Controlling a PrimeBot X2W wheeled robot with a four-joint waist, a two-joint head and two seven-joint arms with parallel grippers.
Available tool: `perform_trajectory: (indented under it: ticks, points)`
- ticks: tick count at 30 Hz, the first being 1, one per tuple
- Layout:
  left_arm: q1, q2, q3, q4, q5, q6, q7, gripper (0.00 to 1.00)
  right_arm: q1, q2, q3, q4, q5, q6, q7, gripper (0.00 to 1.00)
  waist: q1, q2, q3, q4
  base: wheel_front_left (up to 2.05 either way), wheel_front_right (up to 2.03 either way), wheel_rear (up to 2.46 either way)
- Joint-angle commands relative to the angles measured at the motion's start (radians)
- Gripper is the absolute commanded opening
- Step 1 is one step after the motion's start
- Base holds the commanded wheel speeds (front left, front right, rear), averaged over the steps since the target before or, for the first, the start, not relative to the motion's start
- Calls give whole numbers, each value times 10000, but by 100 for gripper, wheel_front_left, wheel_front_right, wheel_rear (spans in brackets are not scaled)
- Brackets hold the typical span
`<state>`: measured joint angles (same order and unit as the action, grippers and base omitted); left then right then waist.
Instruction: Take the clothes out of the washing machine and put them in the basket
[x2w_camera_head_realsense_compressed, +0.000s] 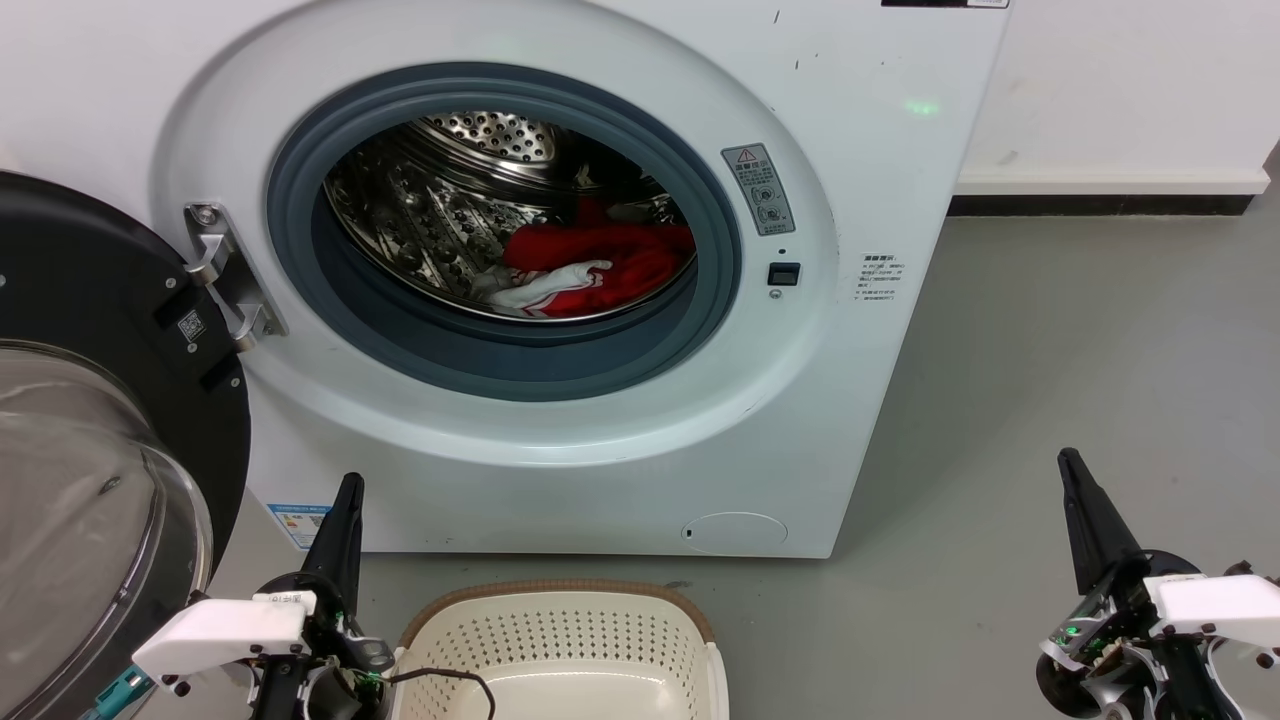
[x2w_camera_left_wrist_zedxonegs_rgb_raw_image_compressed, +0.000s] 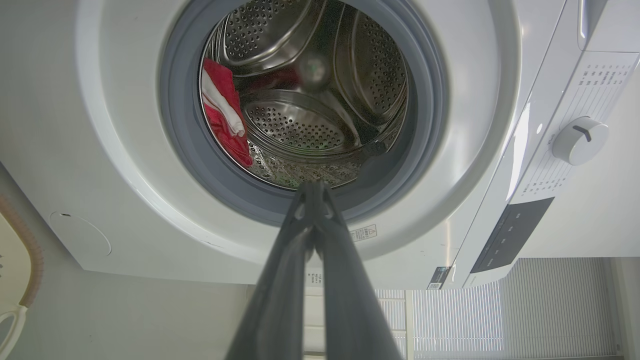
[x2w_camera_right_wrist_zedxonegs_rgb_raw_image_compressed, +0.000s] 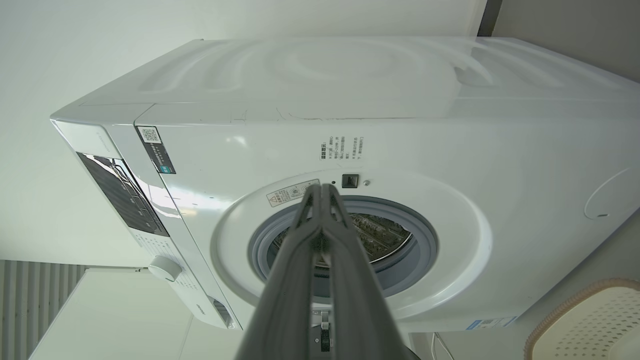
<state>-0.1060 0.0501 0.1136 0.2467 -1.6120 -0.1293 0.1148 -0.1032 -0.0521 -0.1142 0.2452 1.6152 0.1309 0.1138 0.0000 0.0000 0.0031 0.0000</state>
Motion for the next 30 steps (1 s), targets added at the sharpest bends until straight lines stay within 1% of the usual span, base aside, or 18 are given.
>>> perform_trajectory:
  ticks: [1, 30]
  points:
    - [-55, -2, 18, -34, -20, -42, 17, 0, -112, 32, 7, 11, -47, -3, 7, 0, 0, 0, 0, 0, 0, 0, 0]
    - [-55, -2, 18, -34, -20, -42, 17, 0, -113, 32, 7, 11, -47, -2, 7, 0, 0, 0, 0, 0, 0, 0, 0]
